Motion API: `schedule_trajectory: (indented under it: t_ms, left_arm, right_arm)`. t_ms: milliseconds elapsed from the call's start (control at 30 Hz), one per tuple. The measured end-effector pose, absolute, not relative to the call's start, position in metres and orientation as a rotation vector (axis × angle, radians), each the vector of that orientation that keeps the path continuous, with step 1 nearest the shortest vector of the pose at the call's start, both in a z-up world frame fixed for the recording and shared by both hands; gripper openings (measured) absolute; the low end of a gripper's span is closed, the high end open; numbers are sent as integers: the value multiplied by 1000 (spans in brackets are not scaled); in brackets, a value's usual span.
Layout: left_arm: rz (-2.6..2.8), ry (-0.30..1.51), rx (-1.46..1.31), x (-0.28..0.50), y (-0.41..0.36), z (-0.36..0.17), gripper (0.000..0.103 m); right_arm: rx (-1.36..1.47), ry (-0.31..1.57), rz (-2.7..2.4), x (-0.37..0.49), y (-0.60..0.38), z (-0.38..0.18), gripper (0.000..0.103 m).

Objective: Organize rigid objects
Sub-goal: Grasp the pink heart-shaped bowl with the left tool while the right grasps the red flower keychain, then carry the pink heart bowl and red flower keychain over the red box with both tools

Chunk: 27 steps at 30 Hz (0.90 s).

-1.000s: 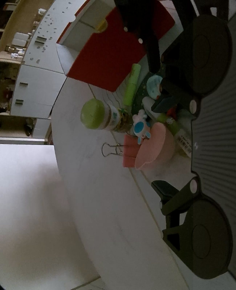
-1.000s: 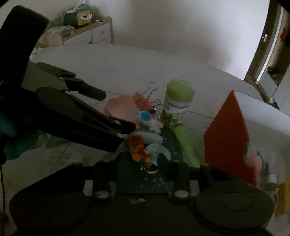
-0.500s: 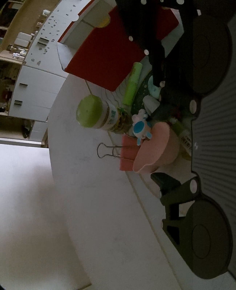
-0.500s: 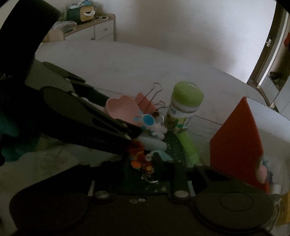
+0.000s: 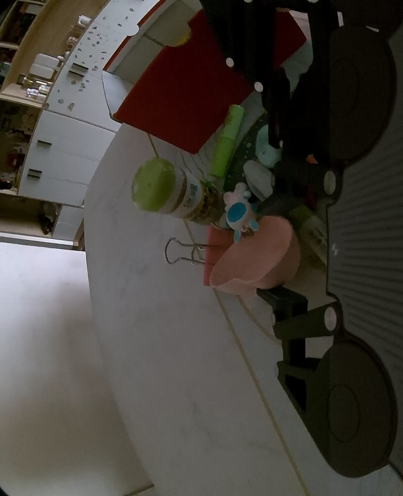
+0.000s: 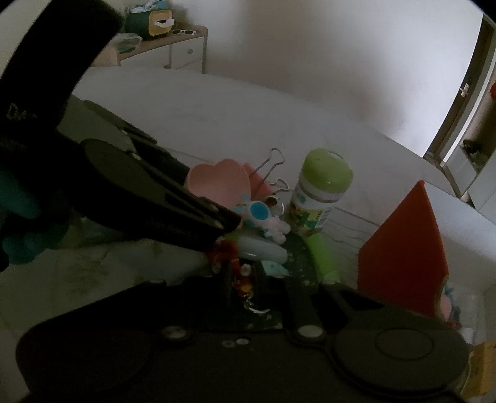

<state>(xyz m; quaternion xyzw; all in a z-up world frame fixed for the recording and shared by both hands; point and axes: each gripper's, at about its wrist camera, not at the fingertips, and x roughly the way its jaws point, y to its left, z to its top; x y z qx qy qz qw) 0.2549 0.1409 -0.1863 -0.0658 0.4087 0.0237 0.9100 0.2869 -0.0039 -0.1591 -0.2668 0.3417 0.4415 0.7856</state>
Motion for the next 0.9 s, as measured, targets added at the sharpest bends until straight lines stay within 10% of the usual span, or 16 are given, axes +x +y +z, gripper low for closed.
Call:
schedule_trajectory:
  t_ms: [100, 233, 900]
  left_arm:
    - [67, 844, -143, 252, 143, -184, 24]
    - [100, 863, -173, 248, 150, -186, 17]
    - [179, 806, -208, 211, 151, -146, 13]
  right_arm:
    - [-555, 738, 947, 287, -8, -155, 11]
    - [-523, 746, 938, 285, -14, -150, 11]
    - [-350, 708, 899, 270, -55, -100, 11]
